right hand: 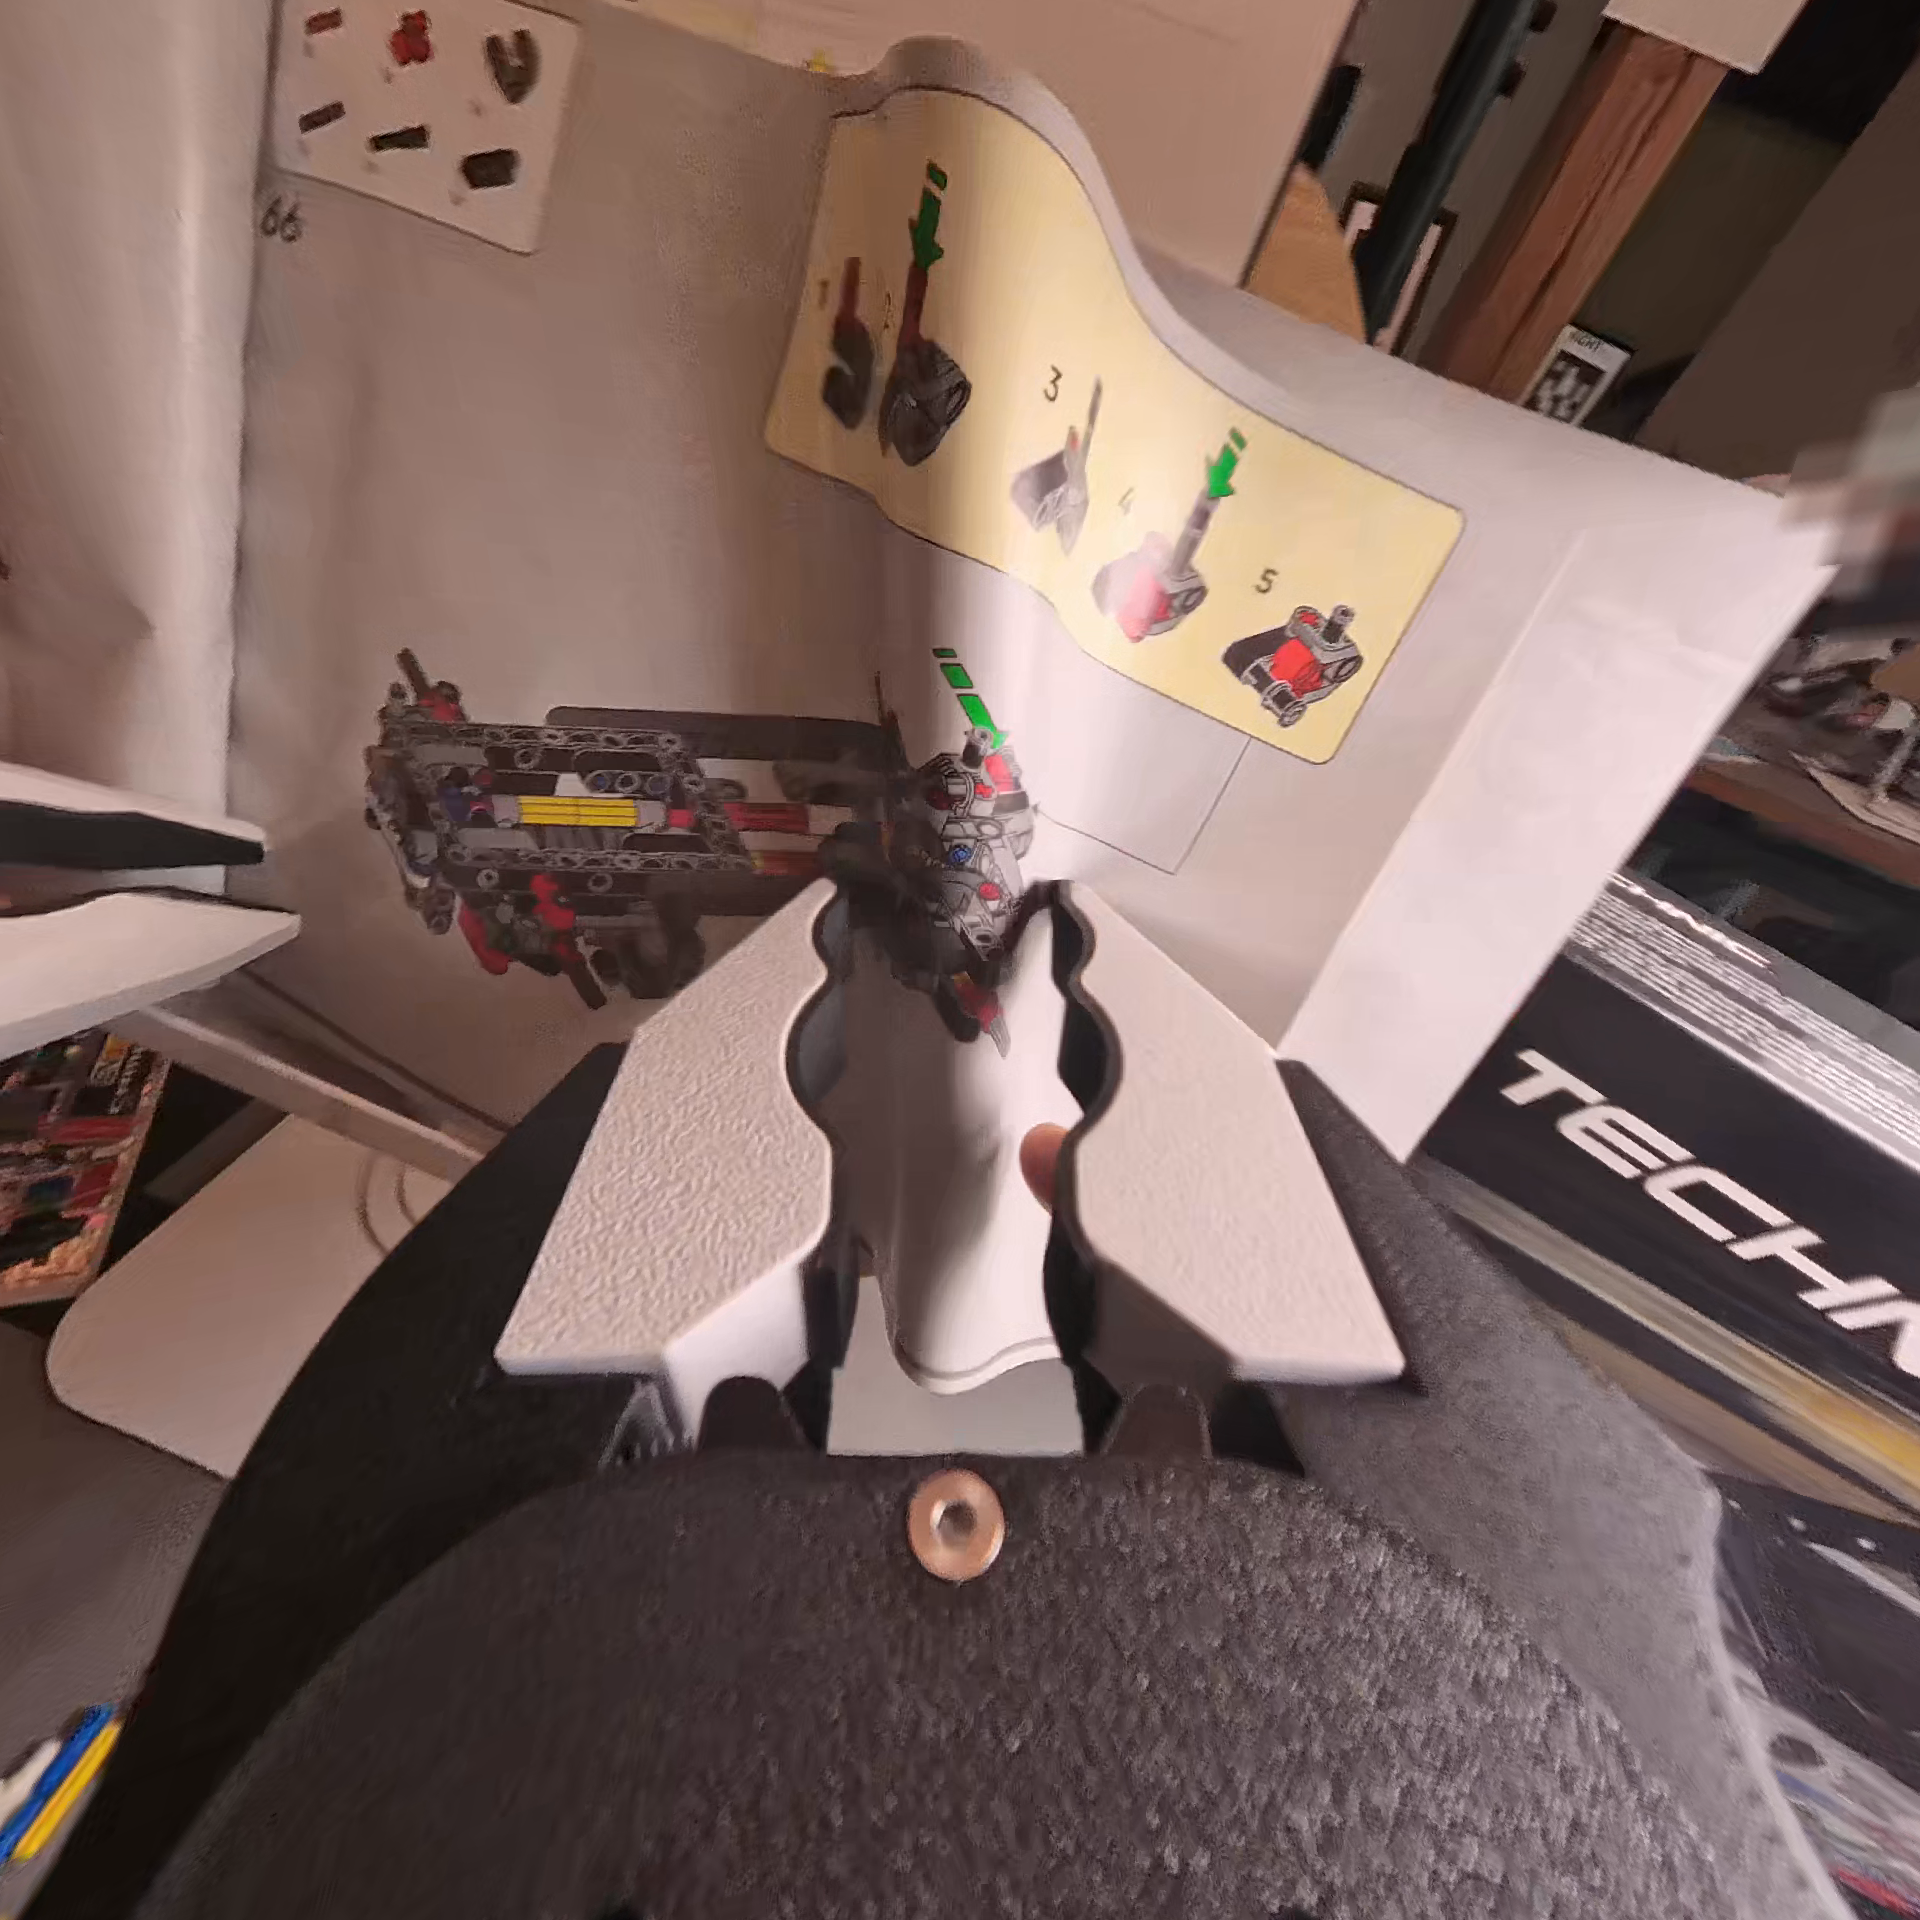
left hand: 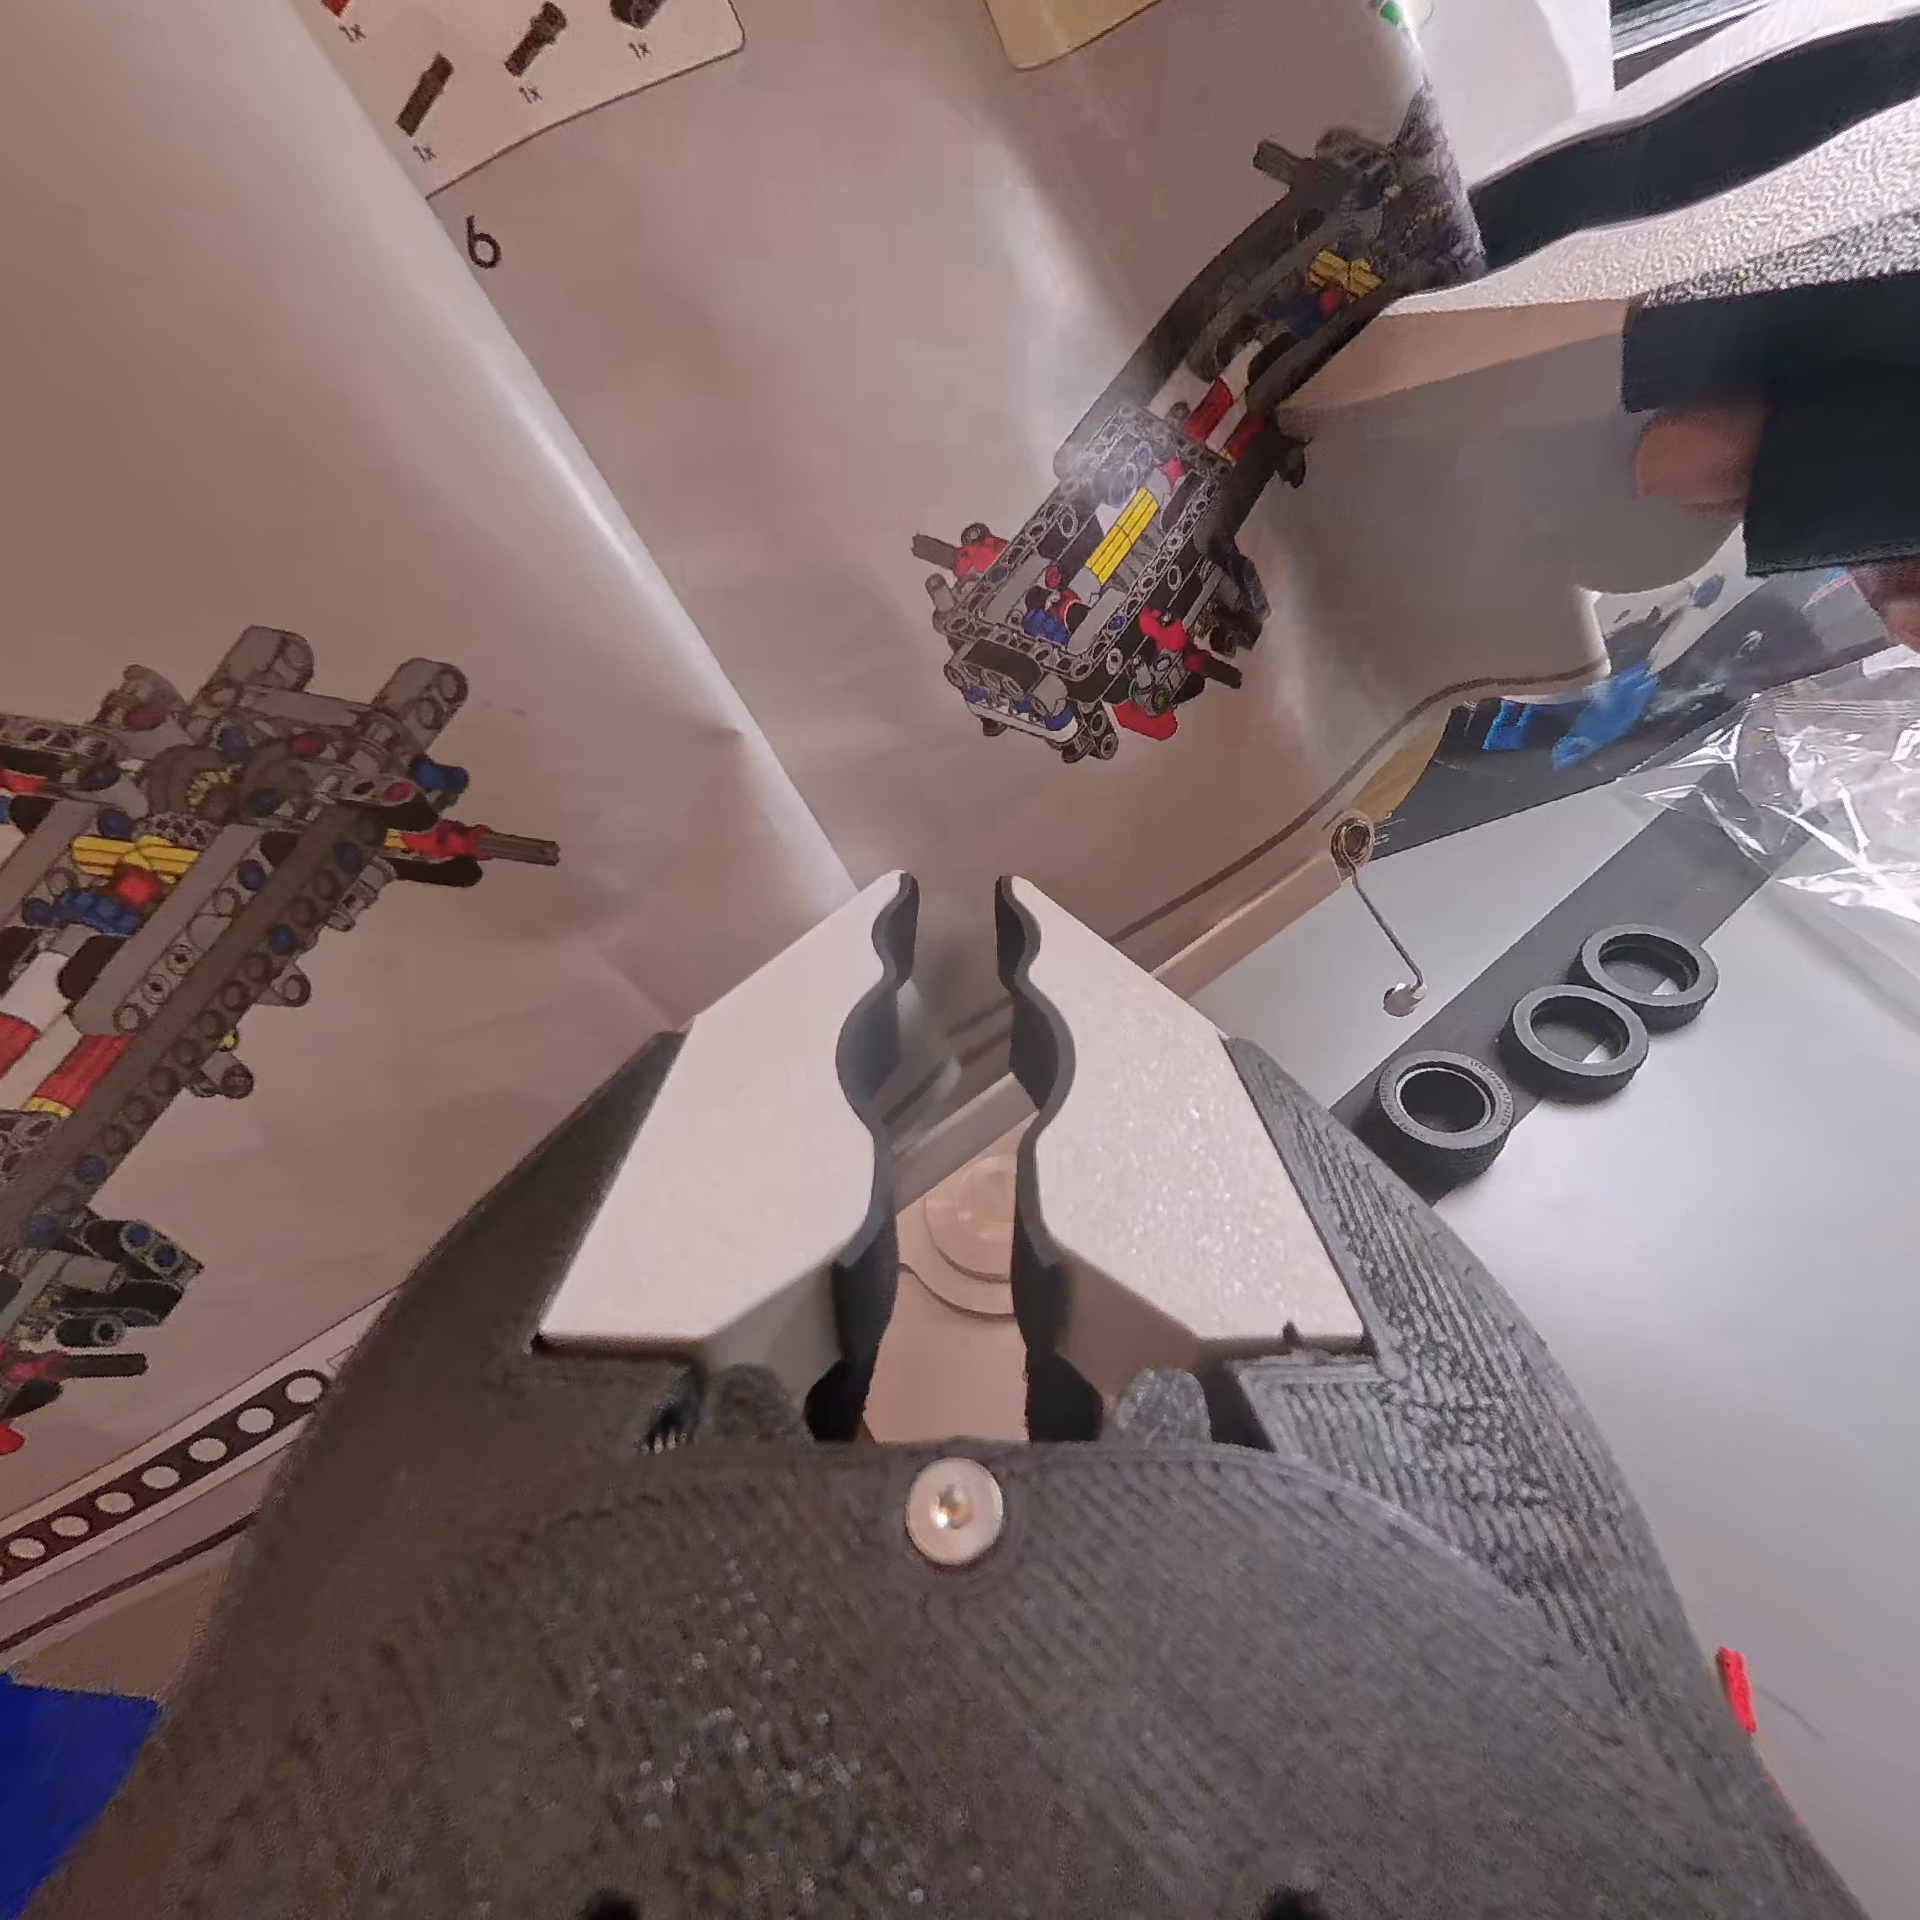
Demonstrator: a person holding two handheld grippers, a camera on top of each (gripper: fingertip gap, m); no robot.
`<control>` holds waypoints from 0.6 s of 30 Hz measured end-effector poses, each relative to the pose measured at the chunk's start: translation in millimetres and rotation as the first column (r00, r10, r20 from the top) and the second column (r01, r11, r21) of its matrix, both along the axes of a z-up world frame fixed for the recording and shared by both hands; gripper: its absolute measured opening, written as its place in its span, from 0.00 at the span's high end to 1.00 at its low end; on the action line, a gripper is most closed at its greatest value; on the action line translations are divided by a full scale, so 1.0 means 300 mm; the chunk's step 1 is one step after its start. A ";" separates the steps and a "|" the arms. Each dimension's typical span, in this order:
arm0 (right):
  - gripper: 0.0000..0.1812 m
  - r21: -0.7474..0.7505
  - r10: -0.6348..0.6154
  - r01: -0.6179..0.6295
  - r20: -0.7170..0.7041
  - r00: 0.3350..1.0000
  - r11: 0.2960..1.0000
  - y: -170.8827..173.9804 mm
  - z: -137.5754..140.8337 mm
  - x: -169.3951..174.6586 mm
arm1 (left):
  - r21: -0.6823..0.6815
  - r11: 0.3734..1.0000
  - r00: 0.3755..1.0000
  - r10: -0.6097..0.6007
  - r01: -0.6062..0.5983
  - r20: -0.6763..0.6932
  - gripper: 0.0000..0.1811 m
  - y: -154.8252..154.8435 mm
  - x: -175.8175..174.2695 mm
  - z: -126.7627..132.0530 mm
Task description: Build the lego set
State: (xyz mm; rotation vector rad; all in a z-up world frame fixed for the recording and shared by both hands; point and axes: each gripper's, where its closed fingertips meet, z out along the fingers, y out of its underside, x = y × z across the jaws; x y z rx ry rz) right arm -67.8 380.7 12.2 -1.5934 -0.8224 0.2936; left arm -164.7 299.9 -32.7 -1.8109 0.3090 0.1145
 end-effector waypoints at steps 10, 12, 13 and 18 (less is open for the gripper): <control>0.84 0.187 0.154 -0.170 0.098 0.983 0.968 -0.157 0.027 -0.015 | 0.109 0.981 0.953 -0.184 0.162 0.242 0.77 -0.070 0.086 0.130; 0.83 0.256 0.171 -0.192 0.103 0.980 0.947 -0.196 0.026 0.009 | 0.145 0.964 0.913 -0.259 0.223 0.316 0.77 -0.096 0.129 0.187; 0.83 0.297 0.180 -0.203 0.103 0.978 0.933 -0.218 0.026 0.017 | 0.167 0.953 0.889 -0.296 0.251 0.349 0.78 -0.107 0.154 0.217; 0.85 0.429 0.211 -0.263 0.167 0.963 0.864 -0.316 -0.001 -0.003 | 0.189 0.910 0.766 -0.414 0.370 0.491 0.73 -0.113 0.307 0.297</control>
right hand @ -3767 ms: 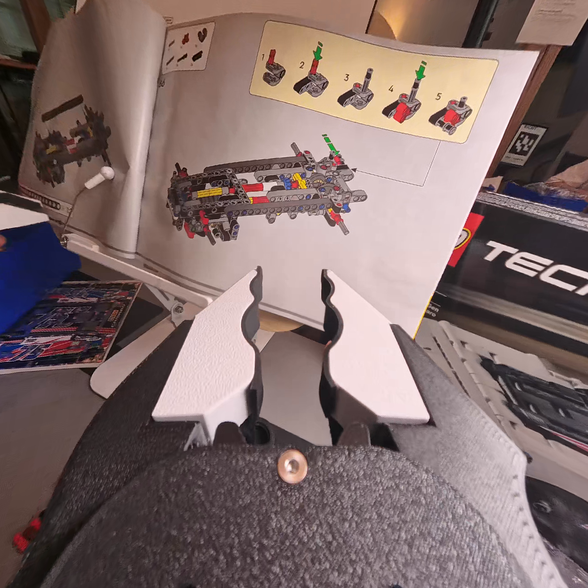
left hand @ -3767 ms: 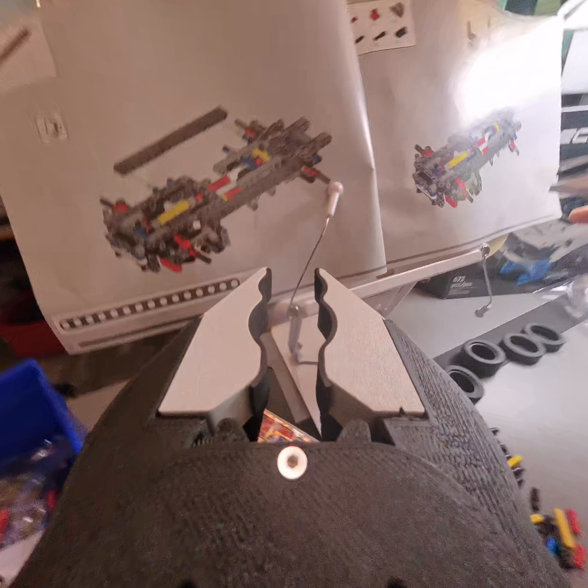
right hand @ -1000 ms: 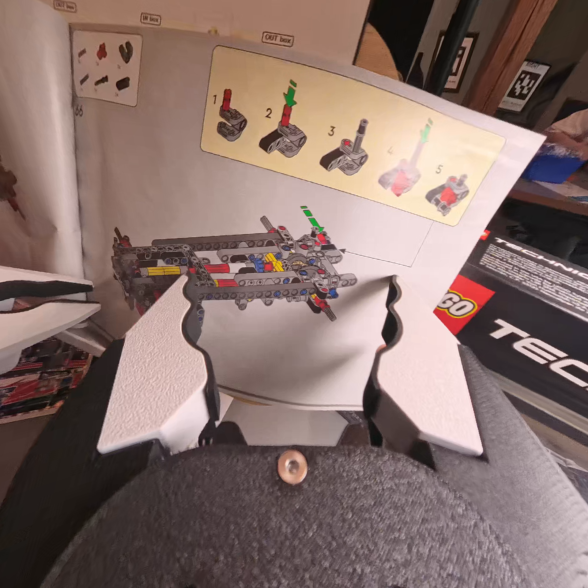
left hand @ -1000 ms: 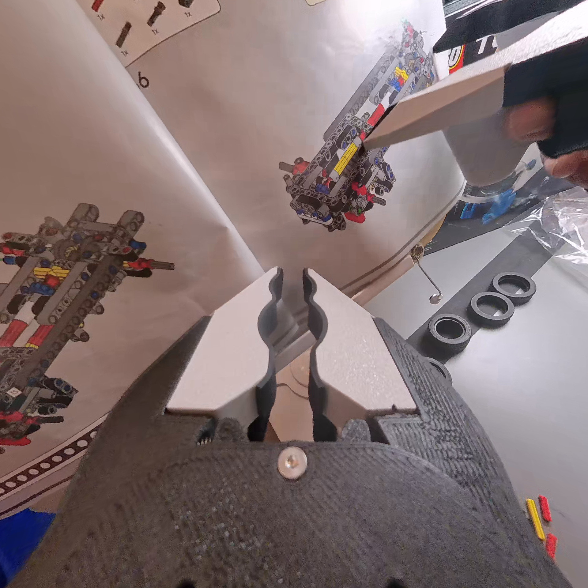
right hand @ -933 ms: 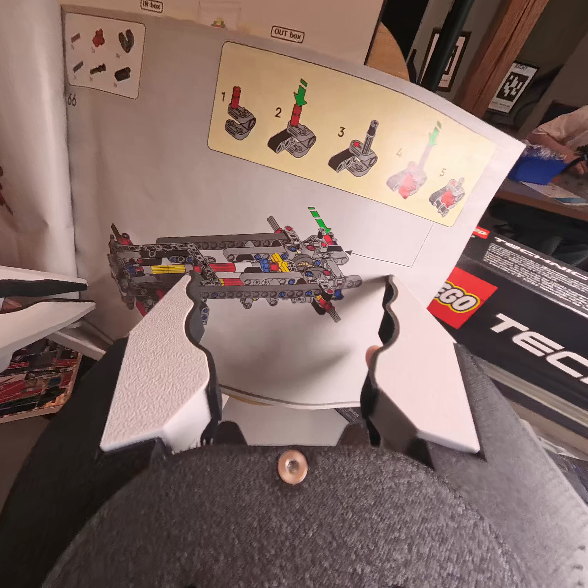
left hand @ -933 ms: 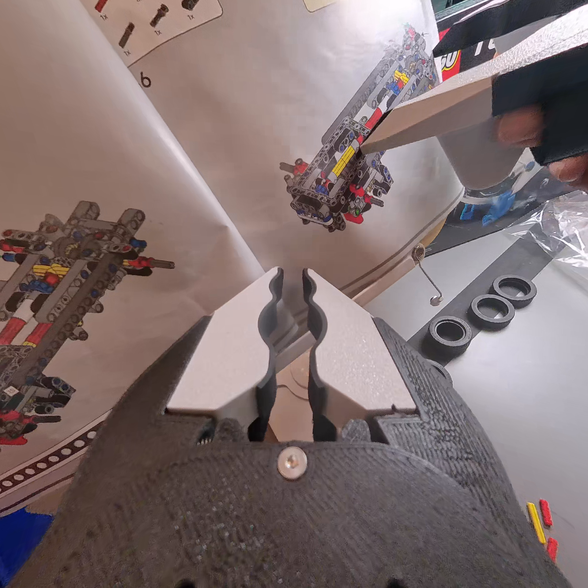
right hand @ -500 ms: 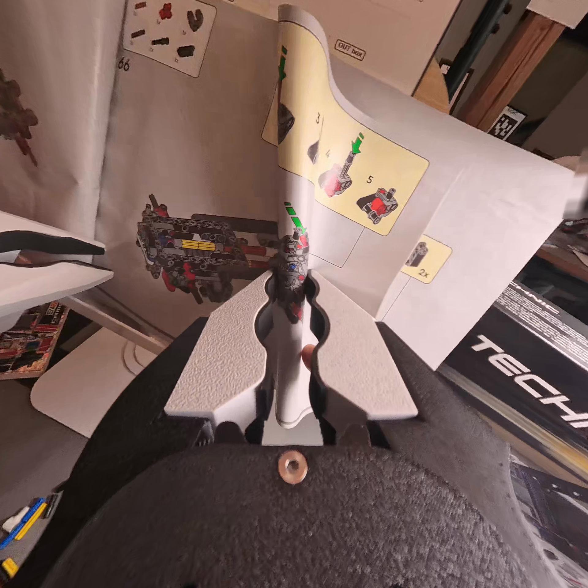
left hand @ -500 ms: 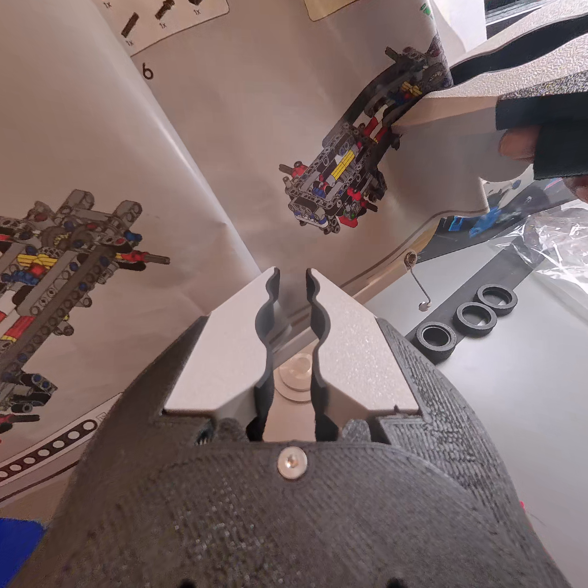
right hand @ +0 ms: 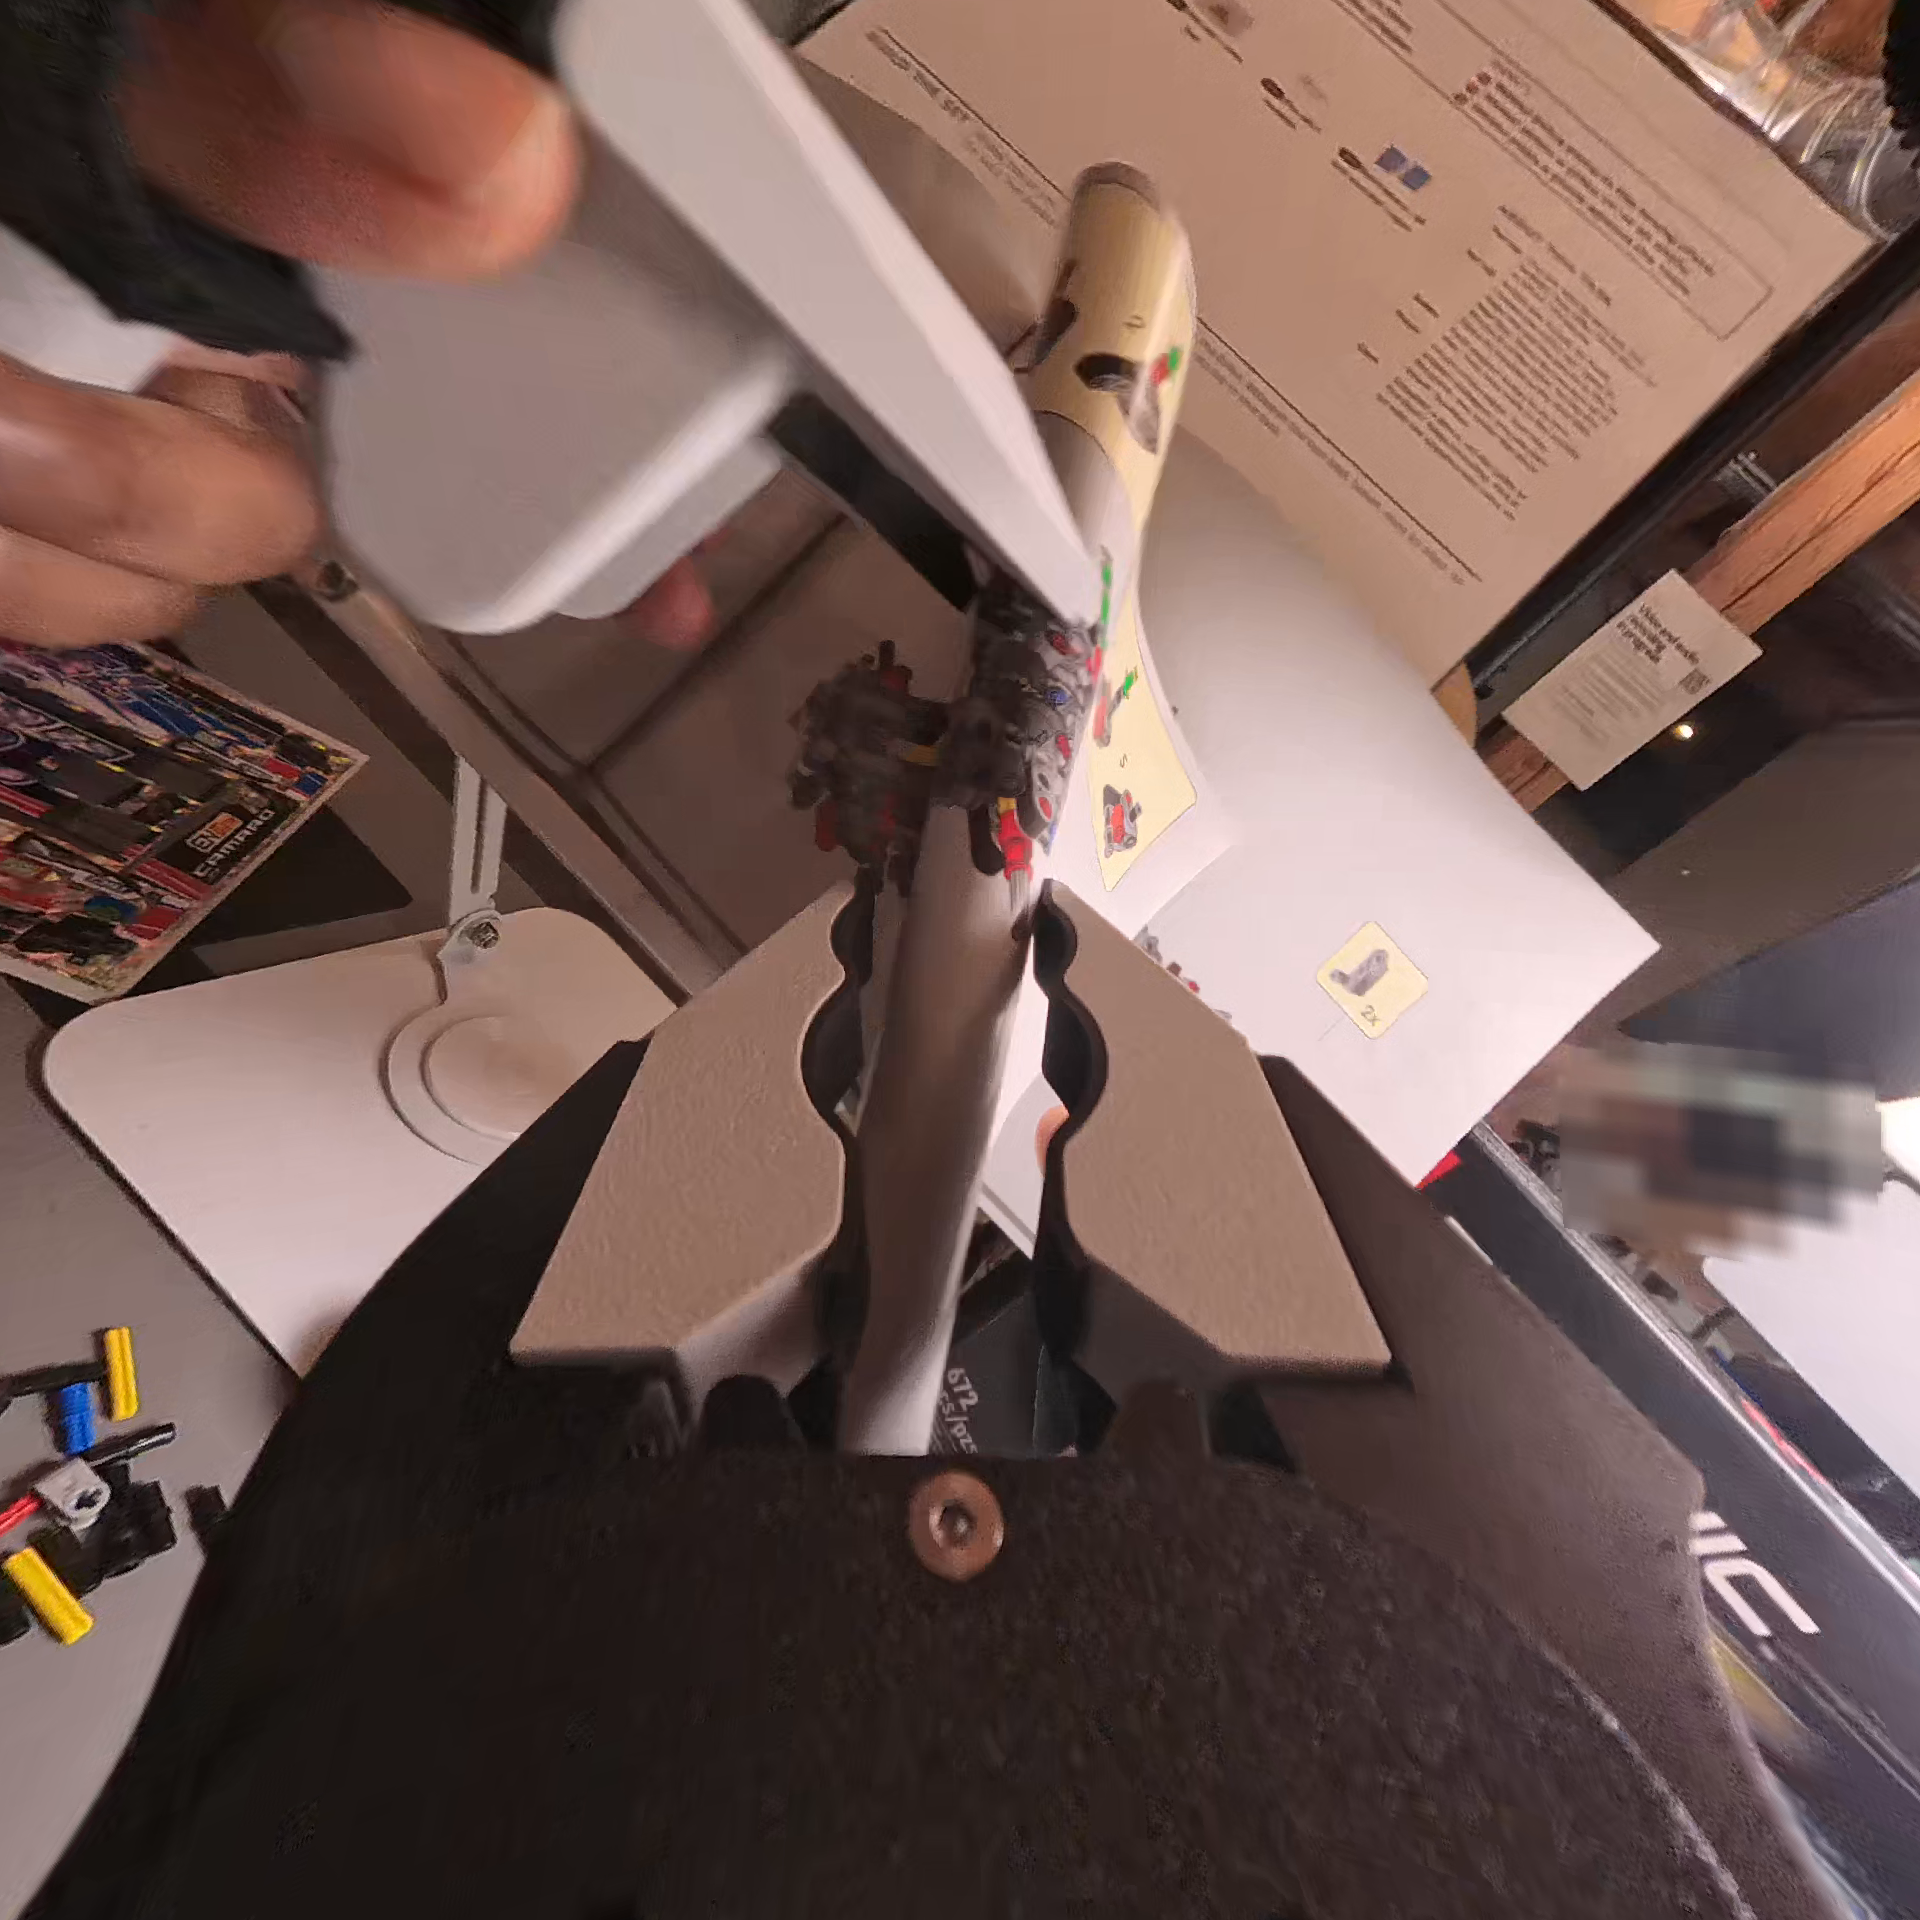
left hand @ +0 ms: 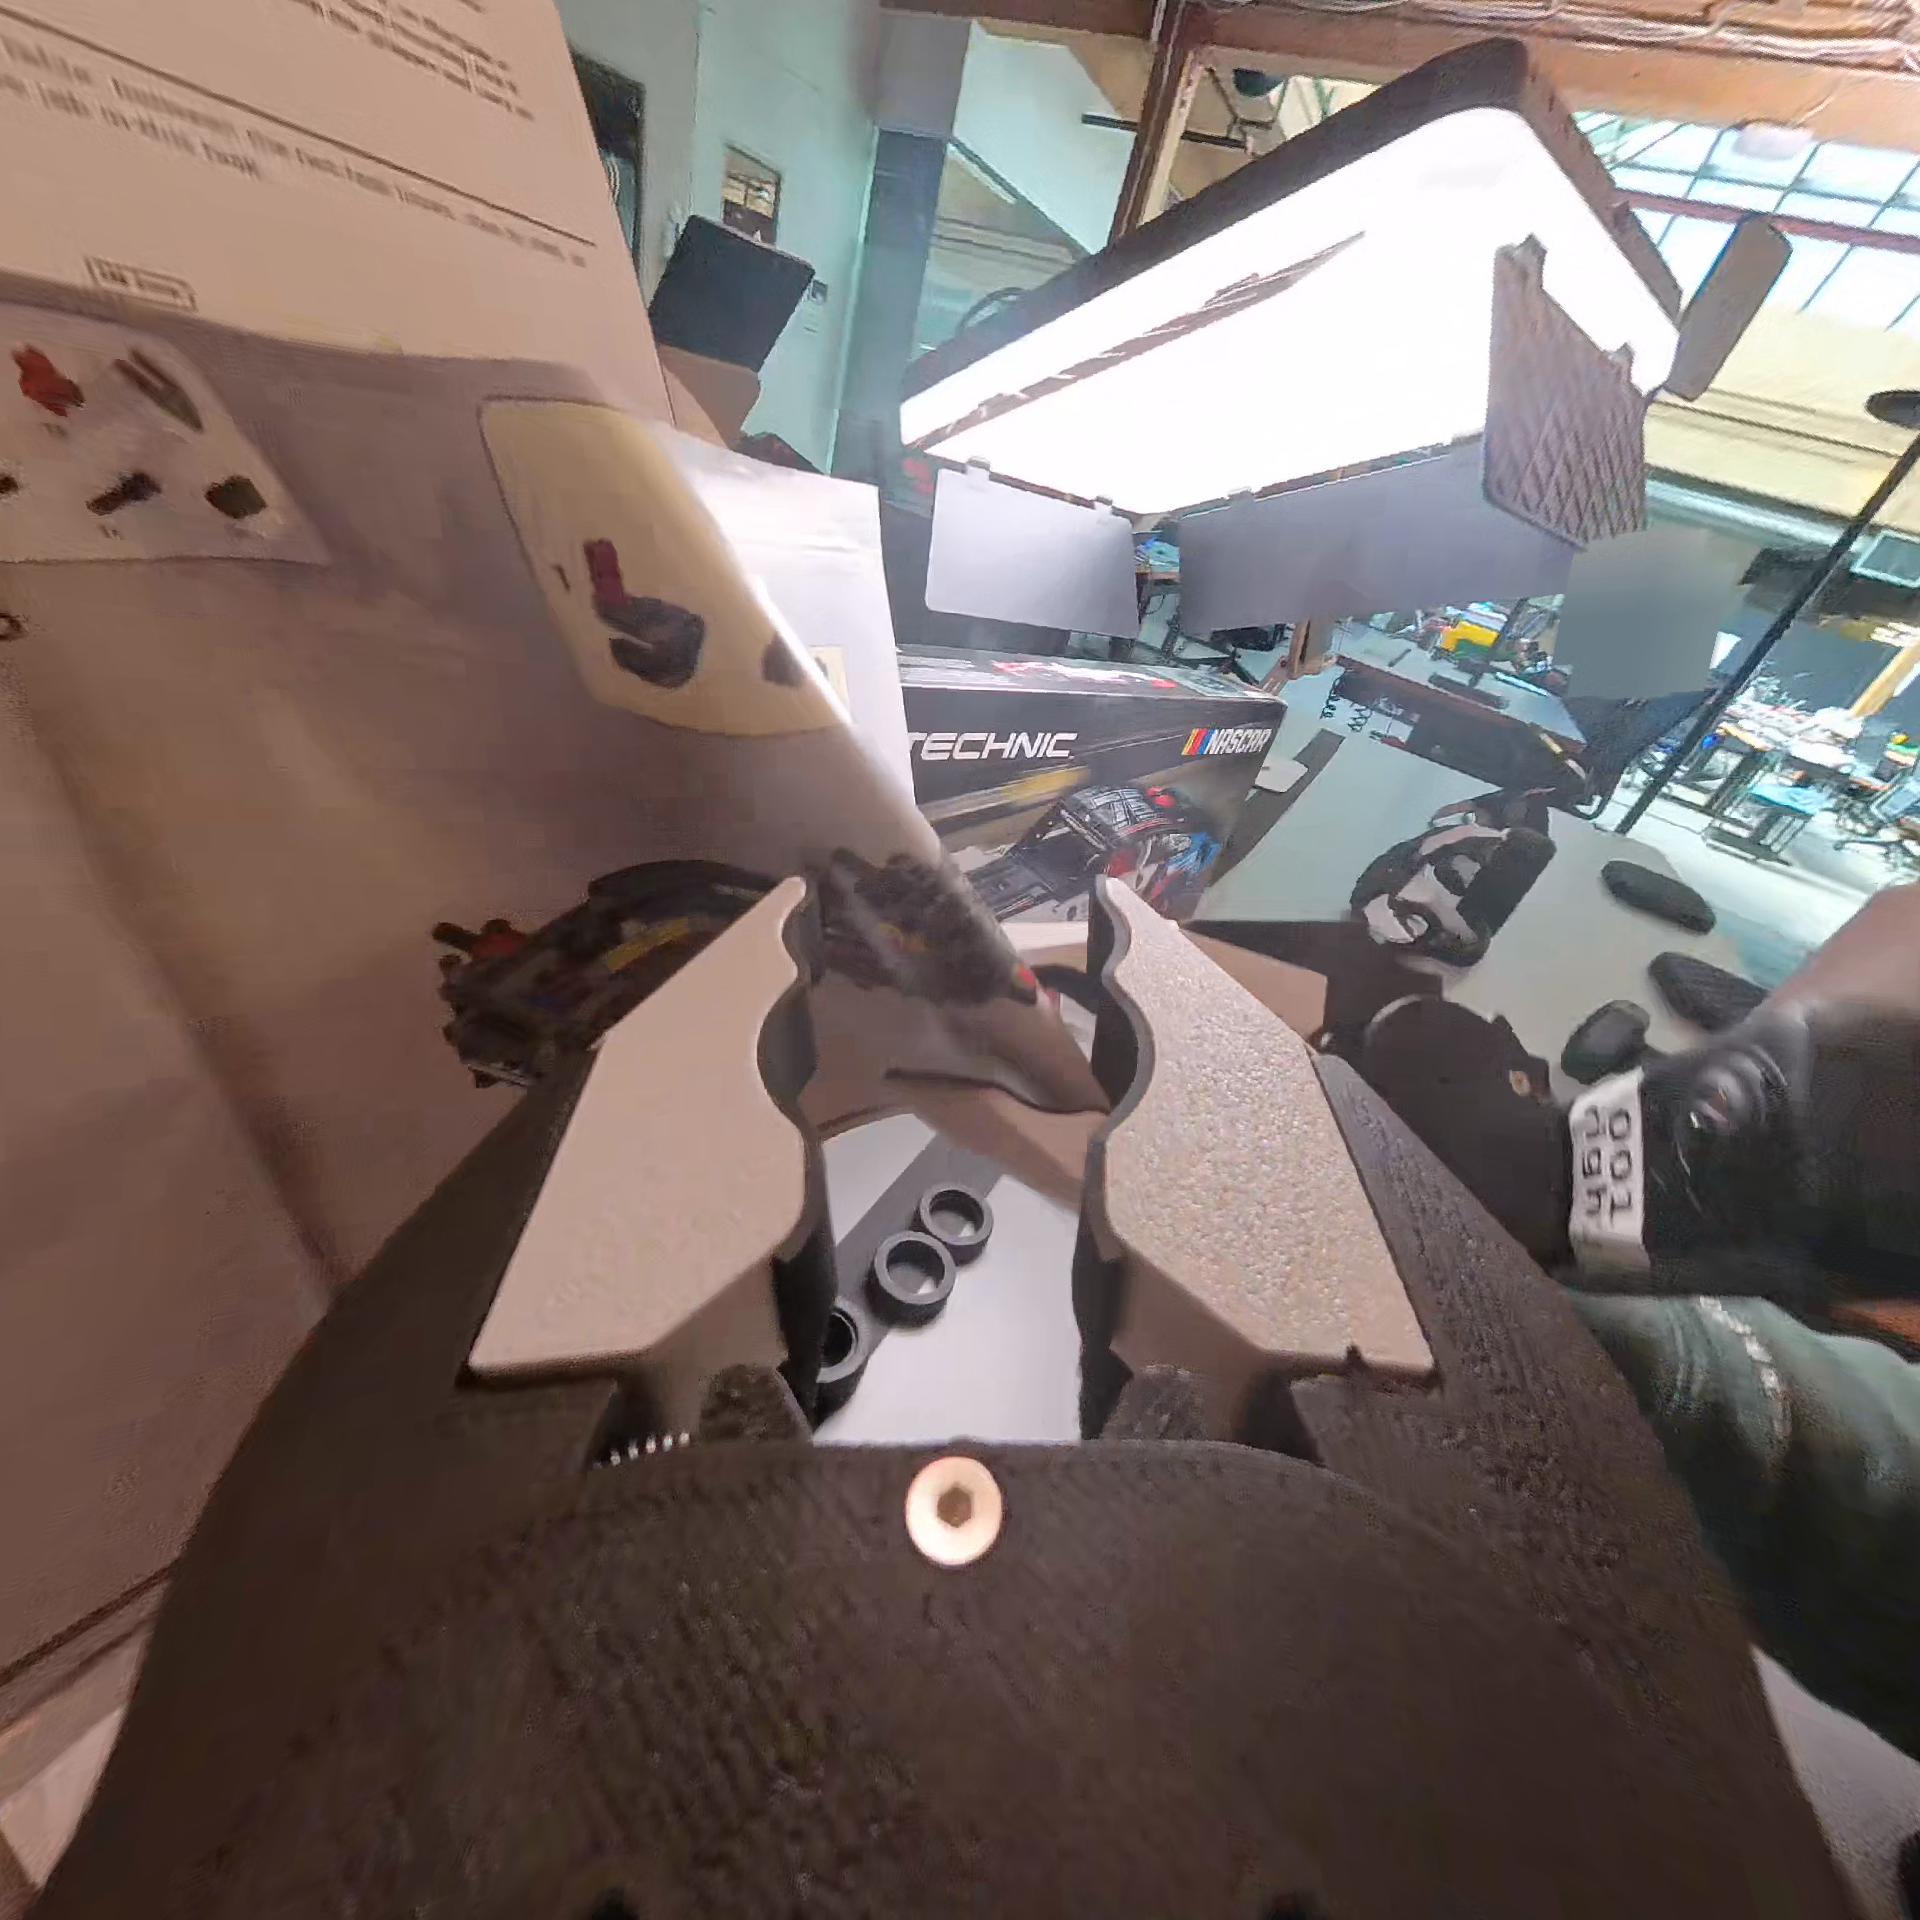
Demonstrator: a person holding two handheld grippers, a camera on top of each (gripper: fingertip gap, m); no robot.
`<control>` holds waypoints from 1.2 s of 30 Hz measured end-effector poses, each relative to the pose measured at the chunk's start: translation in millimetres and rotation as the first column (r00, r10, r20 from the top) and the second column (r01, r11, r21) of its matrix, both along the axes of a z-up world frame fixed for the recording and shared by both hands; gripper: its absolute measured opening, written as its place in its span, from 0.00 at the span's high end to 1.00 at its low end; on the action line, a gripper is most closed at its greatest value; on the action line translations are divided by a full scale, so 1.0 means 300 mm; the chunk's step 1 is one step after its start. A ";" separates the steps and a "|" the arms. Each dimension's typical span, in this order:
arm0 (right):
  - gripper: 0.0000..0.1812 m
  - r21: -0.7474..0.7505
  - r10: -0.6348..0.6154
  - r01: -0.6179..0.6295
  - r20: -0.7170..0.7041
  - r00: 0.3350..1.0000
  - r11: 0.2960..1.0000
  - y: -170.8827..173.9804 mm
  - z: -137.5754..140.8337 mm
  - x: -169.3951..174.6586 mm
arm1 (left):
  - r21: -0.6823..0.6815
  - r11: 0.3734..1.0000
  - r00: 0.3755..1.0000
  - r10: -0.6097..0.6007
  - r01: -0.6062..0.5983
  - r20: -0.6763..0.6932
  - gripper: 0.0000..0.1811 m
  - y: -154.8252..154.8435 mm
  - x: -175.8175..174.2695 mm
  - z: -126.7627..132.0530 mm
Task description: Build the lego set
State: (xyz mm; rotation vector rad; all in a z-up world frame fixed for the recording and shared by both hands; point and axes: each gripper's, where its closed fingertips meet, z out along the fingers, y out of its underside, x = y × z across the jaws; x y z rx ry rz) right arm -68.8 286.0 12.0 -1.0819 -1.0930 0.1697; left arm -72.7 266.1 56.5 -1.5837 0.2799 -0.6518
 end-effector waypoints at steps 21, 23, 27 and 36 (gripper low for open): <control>1.00 -0.520 0.433 -0.637 -0.468 0.770 0.569 -0.127 0.096 0.094 | 0.002 0.998 0.994 -0.064 0.064 0.089 0.89 -0.050 -0.097 -0.032; 1.00 -0.479 0.466 -0.648 -0.452 0.760 0.592 -0.156 0.106 0.099 | 0.002 0.999 0.996 -0.045 0.045 0.073 0.95 -0.050 -0.115 -0.041; 1.00 -0.476 0.460 -0.669 -0.489 0.741 0.571 -0.143 0.136 0.142 | -0.008 1.000 0.999 -0.014 0.014 0.035 0.94 -0.058 -0.165 -0.058; 1.00 -0.495 0.496 -0.728 -0.533 0.686 0.474 -0.195 0.169 0.103 | -0.050 0.989 0.978 -0.144 0.138 -0.151 0.75 -0.083 0.040 -0.099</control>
